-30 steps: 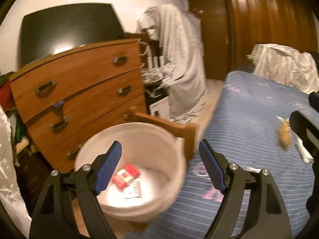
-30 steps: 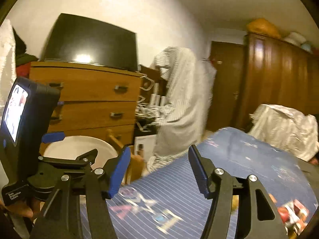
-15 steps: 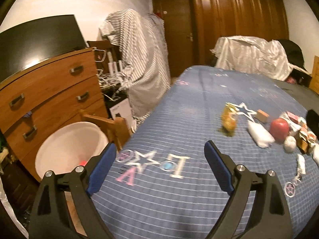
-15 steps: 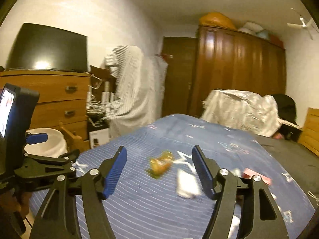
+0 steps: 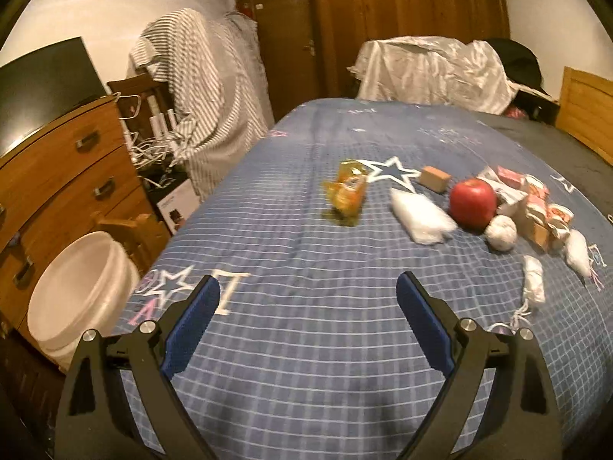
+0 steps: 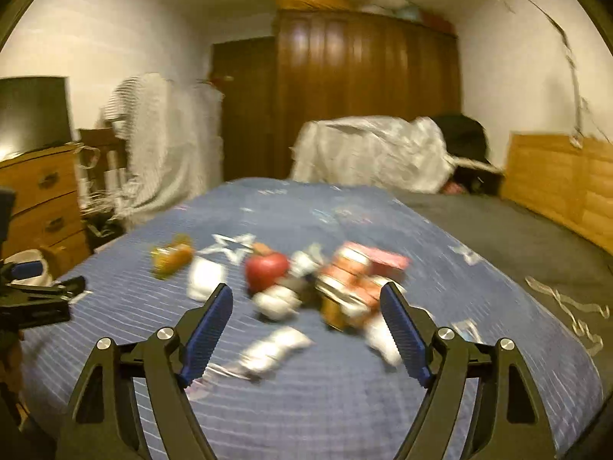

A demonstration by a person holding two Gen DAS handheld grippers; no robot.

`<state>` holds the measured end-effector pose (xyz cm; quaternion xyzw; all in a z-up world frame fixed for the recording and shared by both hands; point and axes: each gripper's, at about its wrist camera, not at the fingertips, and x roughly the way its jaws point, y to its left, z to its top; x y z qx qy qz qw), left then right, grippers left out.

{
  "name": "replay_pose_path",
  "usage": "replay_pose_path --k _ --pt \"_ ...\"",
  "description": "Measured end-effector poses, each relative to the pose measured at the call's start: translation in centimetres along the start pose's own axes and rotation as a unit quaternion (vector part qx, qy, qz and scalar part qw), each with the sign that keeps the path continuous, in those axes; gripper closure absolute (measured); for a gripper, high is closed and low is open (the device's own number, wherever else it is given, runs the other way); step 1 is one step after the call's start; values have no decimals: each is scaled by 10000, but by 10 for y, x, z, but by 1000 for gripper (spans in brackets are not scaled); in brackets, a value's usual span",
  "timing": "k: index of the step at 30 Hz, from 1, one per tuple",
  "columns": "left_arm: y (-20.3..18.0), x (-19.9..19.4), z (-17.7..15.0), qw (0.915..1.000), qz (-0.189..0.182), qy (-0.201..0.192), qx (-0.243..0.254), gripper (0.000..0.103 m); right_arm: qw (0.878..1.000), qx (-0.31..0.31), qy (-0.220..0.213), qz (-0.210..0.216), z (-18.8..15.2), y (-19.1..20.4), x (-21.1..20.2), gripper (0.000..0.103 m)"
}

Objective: Collect trash
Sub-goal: 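Return both tools to the trash on the bedspread, then grasp the bubble wrap with the left tool while the right tool grasps an orange paper cup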

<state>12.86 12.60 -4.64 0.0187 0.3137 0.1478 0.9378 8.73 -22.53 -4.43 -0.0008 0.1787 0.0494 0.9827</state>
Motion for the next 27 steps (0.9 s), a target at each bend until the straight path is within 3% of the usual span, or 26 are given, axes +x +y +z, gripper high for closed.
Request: replay_pose_path --k 4,7,13,17,22,27 --pt "-18 12 0 9997 -136 175 89 13 9978 518 337 -239 -17 -49 15 23" --pt "-30 24 0 9990 -252 329 143 13 9967 627 454 -247 -18 -51 29 23" --pt "-52 60 11 9959 -593 657 212 13 9963 577 630 30 -5 -54 73 23" --pt "-61 92 29 9931 -825 837 10 13 9937 540 944 280 10 -53 129 5" --pt "-76 125 45 9875 -1219 991 -110 13 9838 147 1675 625 18 -50 201 5" --pt "-83 155 55 9830 -1352 1193 -352 13 9766 33 1948 906 26 -52 245 5"
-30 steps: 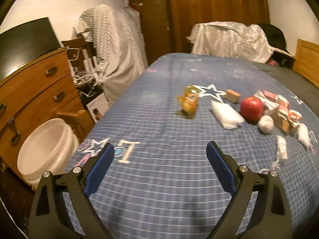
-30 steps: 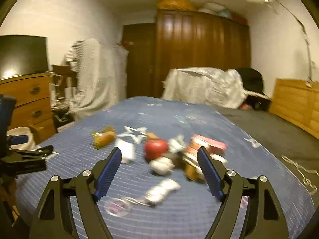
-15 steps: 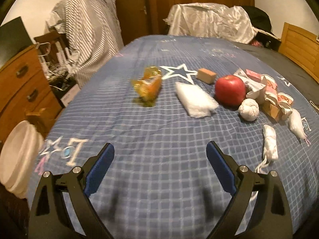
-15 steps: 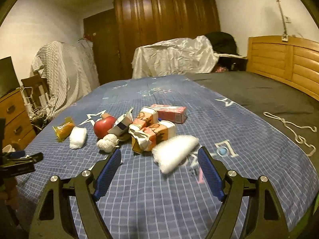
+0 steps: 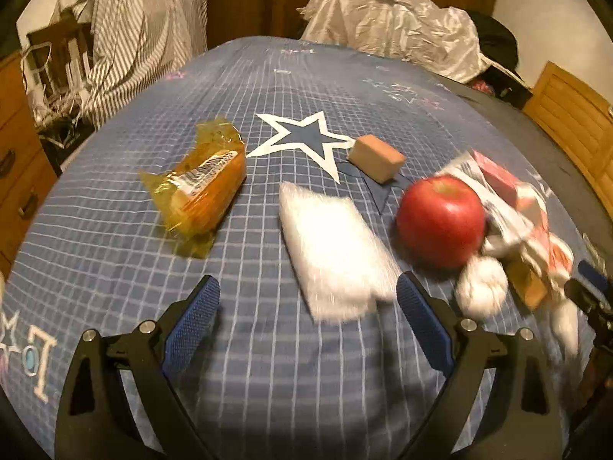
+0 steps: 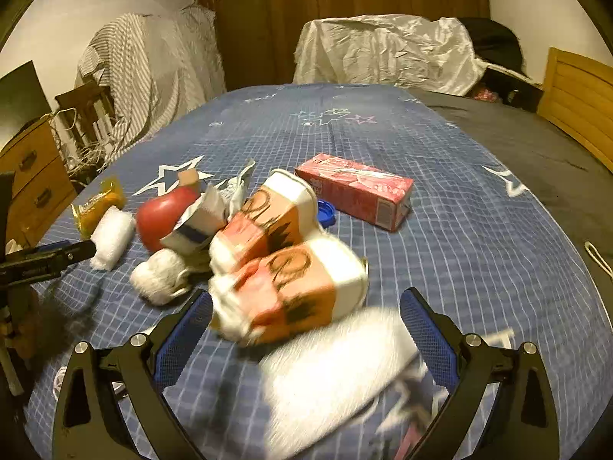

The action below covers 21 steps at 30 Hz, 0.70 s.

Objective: Collect trash
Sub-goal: 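Grasp the bubble wrap with the left tool while the right tool grasps an orange paper cup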

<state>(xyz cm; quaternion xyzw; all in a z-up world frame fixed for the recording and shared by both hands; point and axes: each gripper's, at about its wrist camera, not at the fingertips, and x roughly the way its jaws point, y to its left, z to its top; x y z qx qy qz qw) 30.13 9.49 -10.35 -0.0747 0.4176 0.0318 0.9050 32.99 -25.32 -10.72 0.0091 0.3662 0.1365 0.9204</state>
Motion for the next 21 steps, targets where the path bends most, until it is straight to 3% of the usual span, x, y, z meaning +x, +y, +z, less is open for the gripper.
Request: replay_pose_path --k 4,11,13,15,21 --pt "-5 9 7 9992 -354 74 -161 12 9994 -91 201 284 11 -1 23 5" --pt "-12 39 12 9981 -390 422 -207 11 9986 52 337 409 12 0 46 6" --pt "-11 39 12 9983 -393 368 -198 18 9983 188 289 472 11 0 47 11" --pt "-9 36 13 9987 -354 319 -169 39 9984 260 227 451 8 3 42 13" --pt "-5 16 5 9975 -658 251 -68 46 9981 376 -177 456 -1 8 5 13"
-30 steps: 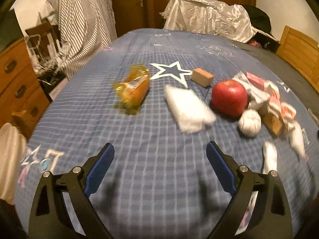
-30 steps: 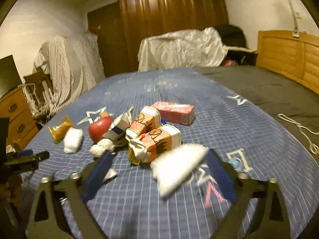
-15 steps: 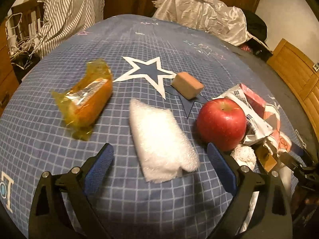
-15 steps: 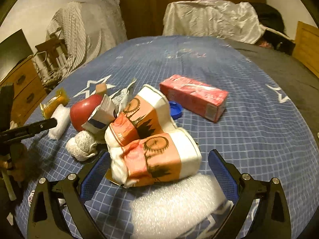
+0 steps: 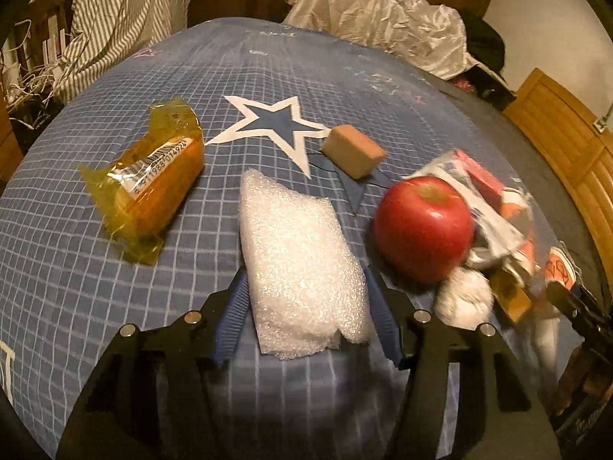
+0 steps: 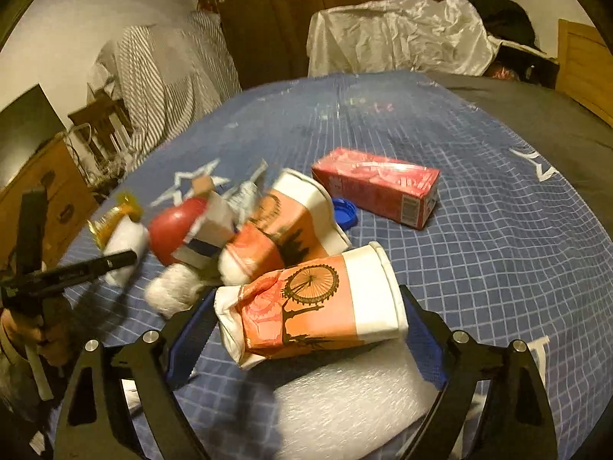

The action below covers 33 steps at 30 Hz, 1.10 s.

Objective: Collect trash
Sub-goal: 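Grasp the bubble wrap with the left tool while the right tool grasps an orange paper cup, then lift the bubble wrap and paper cup and carry them over the bucket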

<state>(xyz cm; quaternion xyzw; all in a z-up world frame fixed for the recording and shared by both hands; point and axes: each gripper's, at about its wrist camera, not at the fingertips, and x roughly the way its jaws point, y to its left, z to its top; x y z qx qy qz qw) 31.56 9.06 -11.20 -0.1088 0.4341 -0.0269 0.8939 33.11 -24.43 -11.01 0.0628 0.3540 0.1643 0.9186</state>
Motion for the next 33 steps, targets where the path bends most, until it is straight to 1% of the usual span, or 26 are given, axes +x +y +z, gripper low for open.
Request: replay_pose_path --k 3,7,10,13,18,23,28,33 --pt "-2 -21 -13 9999 -3 -94 74 46 9997 3 -229 48 -3 9 -25 13" --pt "0 -46 -29 9999 -68 -104 7 46 9988 18 -448 177 -7 20 -56 13" --pt "3 -63 -41 10000 30 -84 -37 46 9980 24 -551 297 -15 34 -79 13" --pt "6 -81 -55 9999 30 -128 -52 46 9975 -50 -591 375 -25 51 -96 13" --pt "6 -112 -79 9990 315 -323 67 46 9966 -47 -579 584 -42 79 -119 13" --pt "3 -140 -92 9958 659 -591 223 46 9956 -42 -493 792 -62 111 -133 13" --pt "6 -161 -102 9934 857 -738 201 46 9956 -189 -402 824 -81 147 -145 13" --pt "9 -180 -112 9910 973 -902 178 46 9952 -260 -373 868 -90 170 -158 13"
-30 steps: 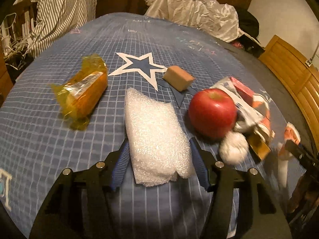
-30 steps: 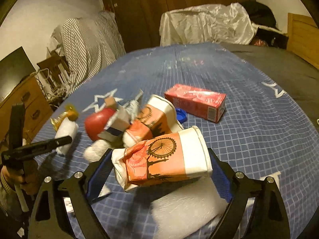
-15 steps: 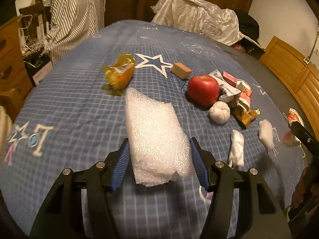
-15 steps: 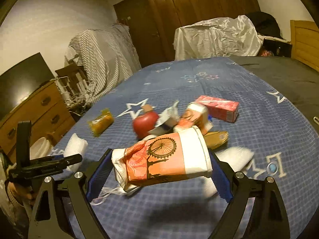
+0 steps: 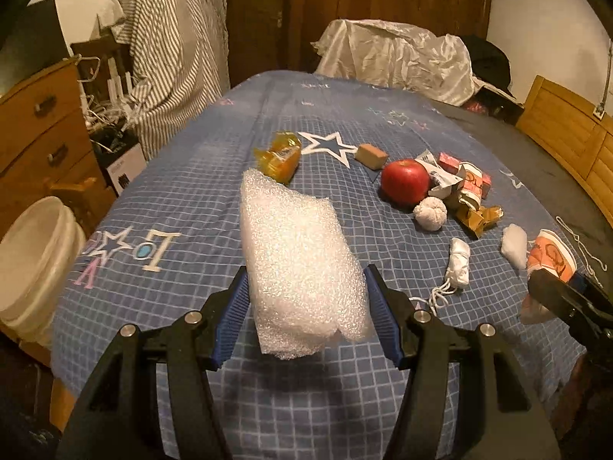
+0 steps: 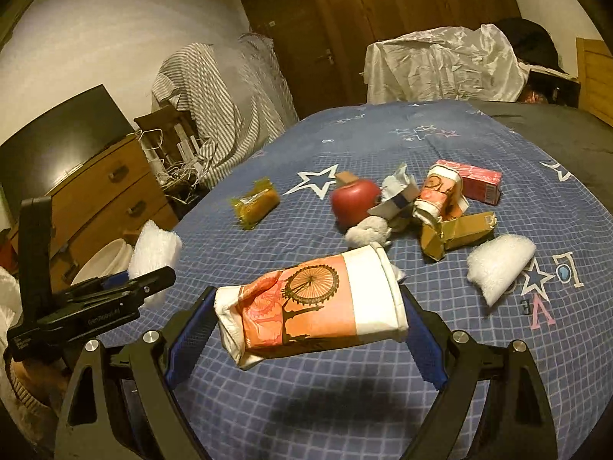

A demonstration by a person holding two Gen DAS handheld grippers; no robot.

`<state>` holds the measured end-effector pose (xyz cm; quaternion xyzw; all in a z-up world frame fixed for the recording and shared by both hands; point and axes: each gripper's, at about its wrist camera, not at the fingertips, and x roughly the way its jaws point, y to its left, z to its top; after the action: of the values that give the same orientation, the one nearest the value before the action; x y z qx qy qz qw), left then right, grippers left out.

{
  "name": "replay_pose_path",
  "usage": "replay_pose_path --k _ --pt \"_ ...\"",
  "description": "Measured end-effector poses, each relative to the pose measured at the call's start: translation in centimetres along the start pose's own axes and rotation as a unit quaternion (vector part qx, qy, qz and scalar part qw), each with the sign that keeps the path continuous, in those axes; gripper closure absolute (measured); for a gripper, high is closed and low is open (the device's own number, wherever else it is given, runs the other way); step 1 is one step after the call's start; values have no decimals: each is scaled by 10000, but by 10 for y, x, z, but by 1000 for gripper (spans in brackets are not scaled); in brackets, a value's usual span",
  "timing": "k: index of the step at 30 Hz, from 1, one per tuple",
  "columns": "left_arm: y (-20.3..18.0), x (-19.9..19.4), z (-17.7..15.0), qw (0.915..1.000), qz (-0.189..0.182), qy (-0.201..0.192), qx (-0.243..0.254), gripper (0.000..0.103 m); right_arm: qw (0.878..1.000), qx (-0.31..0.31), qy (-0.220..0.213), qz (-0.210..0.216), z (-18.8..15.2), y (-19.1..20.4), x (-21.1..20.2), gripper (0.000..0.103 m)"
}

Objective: Collect trash
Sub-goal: 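Lift the bubble wrap and paper cup and carry them over the bucket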

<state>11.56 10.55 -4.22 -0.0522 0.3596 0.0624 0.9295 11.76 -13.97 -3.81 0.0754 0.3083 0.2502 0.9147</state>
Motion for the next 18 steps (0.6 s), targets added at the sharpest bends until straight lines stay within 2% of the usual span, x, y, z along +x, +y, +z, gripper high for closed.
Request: replay_pose_path --k 10,18 --pt "22 -24 -1 9992 214 -267 -191 46 9993 -355 -64 42 12 42 -9 13" --pt "58 -39 6 9963 562 -515 -402 46 9959 -868 -170 211 45 94 6 13"
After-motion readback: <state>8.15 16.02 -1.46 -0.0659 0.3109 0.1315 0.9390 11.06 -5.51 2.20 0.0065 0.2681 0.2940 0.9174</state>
